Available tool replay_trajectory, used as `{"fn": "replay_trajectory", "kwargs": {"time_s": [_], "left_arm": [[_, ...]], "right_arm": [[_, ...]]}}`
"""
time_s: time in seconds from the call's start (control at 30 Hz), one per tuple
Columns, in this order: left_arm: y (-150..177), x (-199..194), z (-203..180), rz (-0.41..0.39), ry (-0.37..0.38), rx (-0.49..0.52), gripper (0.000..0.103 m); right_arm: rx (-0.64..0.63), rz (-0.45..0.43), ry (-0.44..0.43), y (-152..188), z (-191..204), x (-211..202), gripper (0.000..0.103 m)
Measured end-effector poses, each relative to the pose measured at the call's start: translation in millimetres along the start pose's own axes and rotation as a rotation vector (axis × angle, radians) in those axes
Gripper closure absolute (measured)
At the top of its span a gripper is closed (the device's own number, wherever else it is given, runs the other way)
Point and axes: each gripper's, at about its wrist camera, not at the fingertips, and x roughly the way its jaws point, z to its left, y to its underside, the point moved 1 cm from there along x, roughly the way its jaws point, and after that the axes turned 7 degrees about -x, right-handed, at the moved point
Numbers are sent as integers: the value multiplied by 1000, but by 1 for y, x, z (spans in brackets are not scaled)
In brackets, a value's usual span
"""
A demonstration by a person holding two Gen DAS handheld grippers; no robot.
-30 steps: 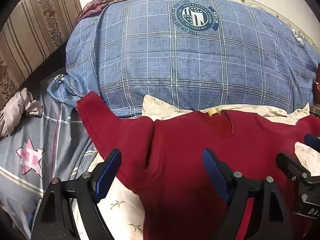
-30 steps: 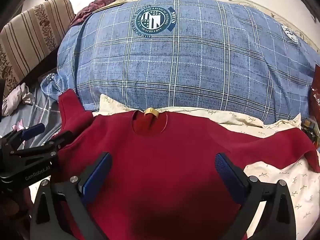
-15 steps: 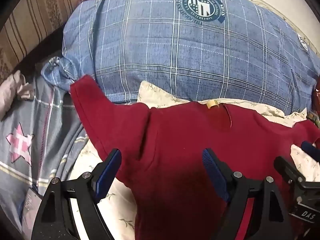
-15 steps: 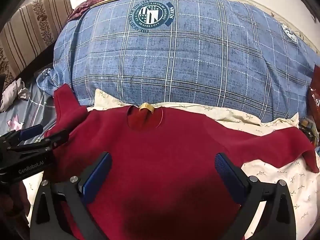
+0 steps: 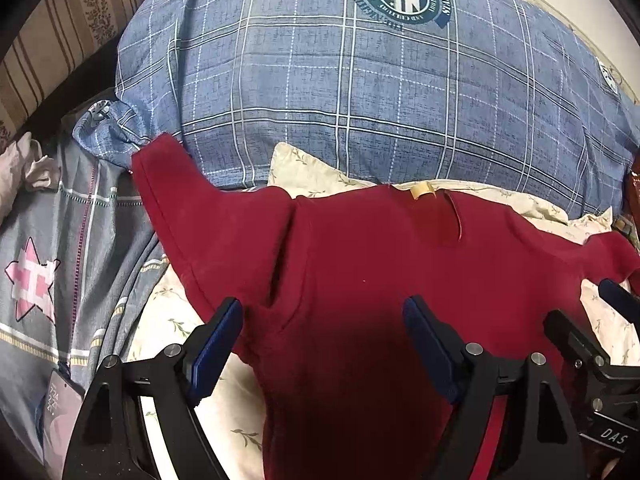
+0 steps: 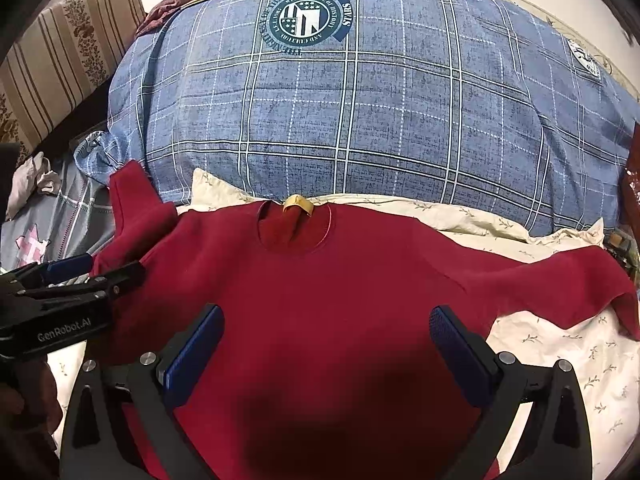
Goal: Fold small clothes
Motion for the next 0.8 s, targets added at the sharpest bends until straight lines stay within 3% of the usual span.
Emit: {"fn": "replay_trajectory", "kwargs": {"time_s": [0.8], "left_arm": [[-8, -2, 12, -29, -75, -61, 21]], "right_arm": [[-1, 12, 0, 3, 2, 3, 0]]}}
